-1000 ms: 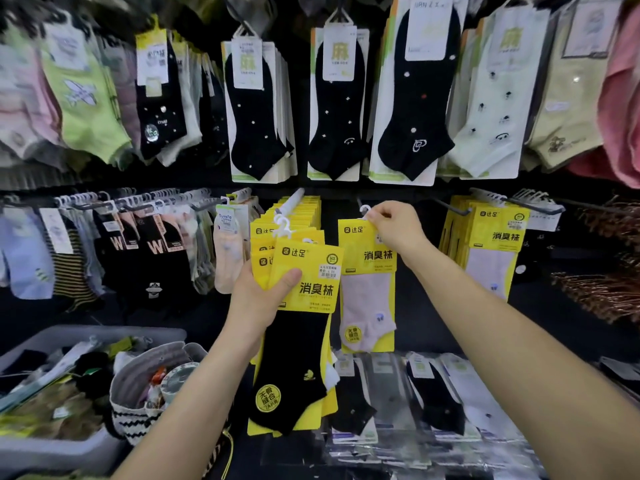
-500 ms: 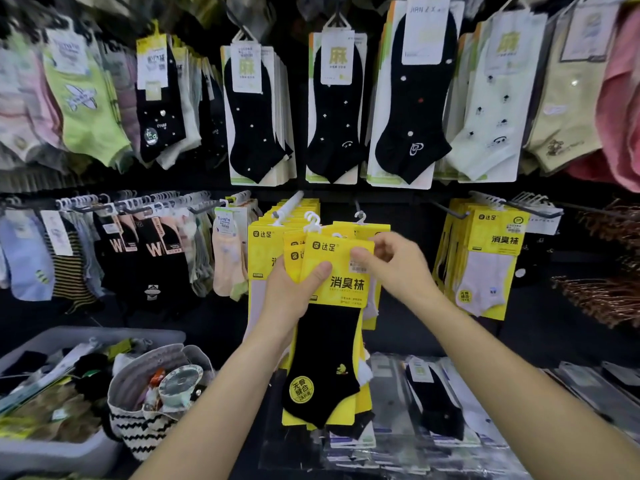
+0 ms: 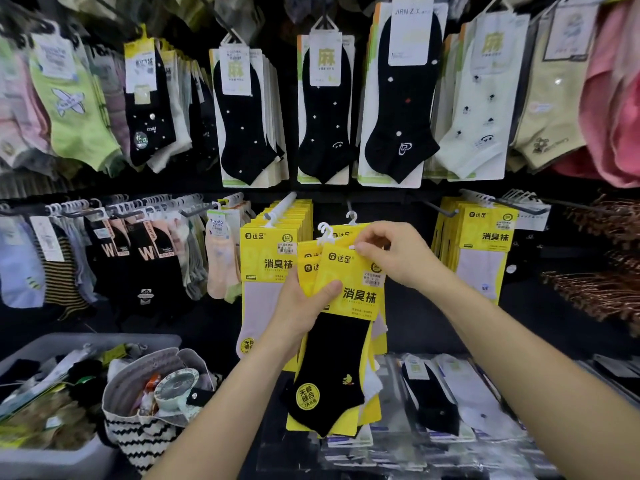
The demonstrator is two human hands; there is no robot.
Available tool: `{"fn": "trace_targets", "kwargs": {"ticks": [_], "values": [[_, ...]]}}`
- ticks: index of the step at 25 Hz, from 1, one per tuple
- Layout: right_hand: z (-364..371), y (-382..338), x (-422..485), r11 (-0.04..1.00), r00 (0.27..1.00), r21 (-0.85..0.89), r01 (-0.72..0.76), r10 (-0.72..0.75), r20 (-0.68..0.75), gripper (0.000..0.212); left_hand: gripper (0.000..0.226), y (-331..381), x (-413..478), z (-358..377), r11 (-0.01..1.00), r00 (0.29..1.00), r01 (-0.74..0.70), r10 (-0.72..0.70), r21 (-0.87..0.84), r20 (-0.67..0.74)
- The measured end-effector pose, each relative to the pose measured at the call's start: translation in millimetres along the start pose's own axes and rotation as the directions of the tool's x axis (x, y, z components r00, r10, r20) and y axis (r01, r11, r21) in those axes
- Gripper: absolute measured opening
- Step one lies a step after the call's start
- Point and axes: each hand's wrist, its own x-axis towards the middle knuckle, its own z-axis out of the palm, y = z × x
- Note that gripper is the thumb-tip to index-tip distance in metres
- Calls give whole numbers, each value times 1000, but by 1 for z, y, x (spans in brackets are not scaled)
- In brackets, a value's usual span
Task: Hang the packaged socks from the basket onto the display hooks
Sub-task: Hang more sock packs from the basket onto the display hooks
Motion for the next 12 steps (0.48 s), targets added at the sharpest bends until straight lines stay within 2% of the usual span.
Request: {"fn": "trace_targets", "kwargs": {"ticks": [3, 7, 12], "values": [[-3, -3, 7, 995, 1000, -97, -17, 17, -1, 17, 32, -4, -1, 1, 1000, 999, 19, -20, 18, 39], [-2, -2, 14, 991, 999, -124, -50, 50, -2, 17, 31, -7, -5, 2, 999, 998, 13, -11, -32, 59], [-8, 6, 37, 990, 990, -92, -108, 99, -100, 15, 25, -12, -9, -15, 983, 994, 77, -88, -169, -61]]}}
